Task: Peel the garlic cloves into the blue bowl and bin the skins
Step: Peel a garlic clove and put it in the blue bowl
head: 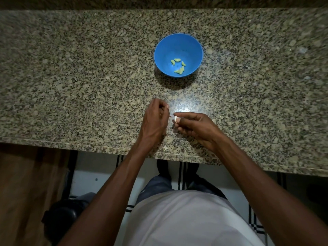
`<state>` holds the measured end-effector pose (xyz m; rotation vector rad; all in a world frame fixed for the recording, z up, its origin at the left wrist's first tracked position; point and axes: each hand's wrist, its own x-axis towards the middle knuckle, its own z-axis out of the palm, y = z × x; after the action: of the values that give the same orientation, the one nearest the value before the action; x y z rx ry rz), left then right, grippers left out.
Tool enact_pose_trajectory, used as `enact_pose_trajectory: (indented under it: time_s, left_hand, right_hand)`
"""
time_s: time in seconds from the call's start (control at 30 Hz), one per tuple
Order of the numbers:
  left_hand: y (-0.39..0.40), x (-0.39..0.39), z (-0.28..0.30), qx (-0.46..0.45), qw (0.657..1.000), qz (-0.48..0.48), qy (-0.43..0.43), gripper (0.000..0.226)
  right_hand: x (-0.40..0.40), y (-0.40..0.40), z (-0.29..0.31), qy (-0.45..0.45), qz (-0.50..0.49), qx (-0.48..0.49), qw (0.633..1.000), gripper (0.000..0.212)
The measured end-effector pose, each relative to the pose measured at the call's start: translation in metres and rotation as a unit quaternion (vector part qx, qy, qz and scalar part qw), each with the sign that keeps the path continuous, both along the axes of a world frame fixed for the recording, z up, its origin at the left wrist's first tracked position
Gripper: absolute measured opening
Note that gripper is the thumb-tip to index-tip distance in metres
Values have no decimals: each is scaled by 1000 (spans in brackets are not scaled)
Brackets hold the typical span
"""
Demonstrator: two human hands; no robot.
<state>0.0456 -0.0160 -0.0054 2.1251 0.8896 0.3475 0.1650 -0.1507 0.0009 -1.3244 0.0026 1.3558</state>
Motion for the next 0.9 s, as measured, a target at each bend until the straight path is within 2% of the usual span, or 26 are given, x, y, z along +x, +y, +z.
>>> enact_pose_trajectory:
  time_s: [0.13,0.3,0.43,0.5,0.6,0.73,0.9]
  left_hand:
    - [12,-1,5,-22,1000,-1,-5,2]
    - [0,-11,4,-71,997,3,-6,19]
    - [-10,-15,6,-130,990,35,-49,13]
    - [-10,-15,7,-132,989,43,-55,18]
    - [-8,-15,10,-120,991,-13,-59,31]
    - [-1,-16,12,-77,993,-77,-42,17]
    - [1,-14,6,-49,997,-48,-38,9]
  right_hand:
    - [-1,-5,-7,36,-15,3,999,22]
    - [4,-3,-11,87,-70,31,993,31]
    - [11,-2,-9,44,-35,33,998,27]
    - [11,-2,-8,15,-5,30,999,28]
    - [11,-1,-4,-23,33,22,999,31]
    - [13,2,2,-43,63,17,997,26]
    - [13,3,2,-81,73,29,994,19]
